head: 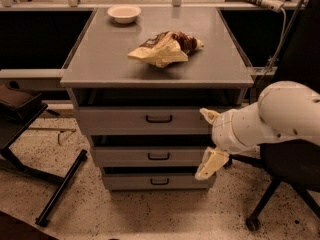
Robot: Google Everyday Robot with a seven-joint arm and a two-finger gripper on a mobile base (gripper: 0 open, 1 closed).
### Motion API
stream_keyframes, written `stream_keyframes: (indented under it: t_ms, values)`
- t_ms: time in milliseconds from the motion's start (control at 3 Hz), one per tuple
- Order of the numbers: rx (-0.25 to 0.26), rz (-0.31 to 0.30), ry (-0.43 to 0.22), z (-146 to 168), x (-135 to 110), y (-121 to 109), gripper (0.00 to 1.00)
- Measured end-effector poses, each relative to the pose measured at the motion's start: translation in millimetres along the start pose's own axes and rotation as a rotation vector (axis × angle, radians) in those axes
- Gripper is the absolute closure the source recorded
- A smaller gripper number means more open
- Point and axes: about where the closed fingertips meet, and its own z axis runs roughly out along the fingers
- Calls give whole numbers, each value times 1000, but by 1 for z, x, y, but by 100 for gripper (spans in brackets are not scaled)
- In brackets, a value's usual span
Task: Open top drawer
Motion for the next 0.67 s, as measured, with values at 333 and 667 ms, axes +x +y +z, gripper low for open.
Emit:
stream_keyframes:
  t_ms: [333, 667]
  values:
    - [121, -3, 30, 54, 19, -36, 0]
    - [121, -3, 30, 54, 19, -36, 0]
